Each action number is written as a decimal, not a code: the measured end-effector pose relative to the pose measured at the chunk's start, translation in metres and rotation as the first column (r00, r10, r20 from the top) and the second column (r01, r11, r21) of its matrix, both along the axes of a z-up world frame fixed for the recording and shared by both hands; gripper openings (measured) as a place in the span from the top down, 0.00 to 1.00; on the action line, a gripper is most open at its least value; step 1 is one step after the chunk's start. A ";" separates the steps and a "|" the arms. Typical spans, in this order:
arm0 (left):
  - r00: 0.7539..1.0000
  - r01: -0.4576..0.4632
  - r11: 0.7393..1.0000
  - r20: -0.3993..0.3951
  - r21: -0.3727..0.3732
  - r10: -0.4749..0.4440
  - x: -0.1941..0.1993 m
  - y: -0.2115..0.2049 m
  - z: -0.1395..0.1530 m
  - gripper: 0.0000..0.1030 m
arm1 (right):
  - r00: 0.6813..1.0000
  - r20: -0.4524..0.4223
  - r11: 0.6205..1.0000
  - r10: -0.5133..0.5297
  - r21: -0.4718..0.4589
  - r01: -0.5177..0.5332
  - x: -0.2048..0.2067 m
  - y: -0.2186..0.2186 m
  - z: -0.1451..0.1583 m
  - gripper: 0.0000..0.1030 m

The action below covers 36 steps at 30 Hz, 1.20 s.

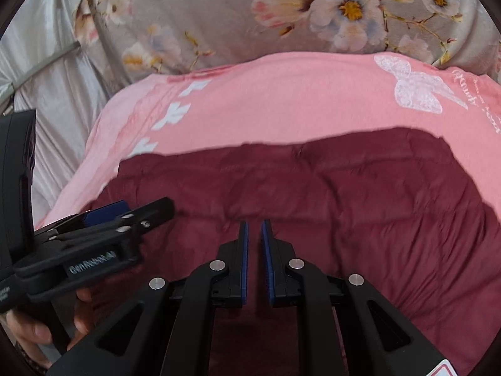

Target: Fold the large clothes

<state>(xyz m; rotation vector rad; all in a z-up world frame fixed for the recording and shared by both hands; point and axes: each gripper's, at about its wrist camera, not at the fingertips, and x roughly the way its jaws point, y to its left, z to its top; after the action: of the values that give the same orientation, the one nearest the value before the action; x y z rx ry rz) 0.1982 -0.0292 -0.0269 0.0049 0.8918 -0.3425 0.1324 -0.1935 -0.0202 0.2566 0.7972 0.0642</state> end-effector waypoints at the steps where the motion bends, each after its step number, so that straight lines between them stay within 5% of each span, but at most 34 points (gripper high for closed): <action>1: 1.000 -0.005 1.000 -0.006 0.004 0.005 -0.001 -0.001 -0.006 0.23 | 1.000 -0.005 1.000 -0.004 -0.008 0.004 -0.003 0.004 -0.005 0.89; 11: 0.997 -0.024 0.996 0.080 0.091 0.016 -0.010 -0.011 -0.030 0.20 | 0.999 -0.015 0.997 -0.028 -0.070 0.027 -0.006 0.008 -0.029 0.92; 36: 0.998 -0.033 0.990 0.064 0.135 0.024 -0.006 -0.017 -0.037 0.19 | 0.999 -0.029 0.998 -0.036 -0.055 0.034 -0.003 0.003 -0.034 0.95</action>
<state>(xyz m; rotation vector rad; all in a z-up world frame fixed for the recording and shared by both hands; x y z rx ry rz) 0.1923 -0.0463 -0.0638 0.1279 0.8511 -0.2531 0.1289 -0.1910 -0.0537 0.2206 0.8230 0.0058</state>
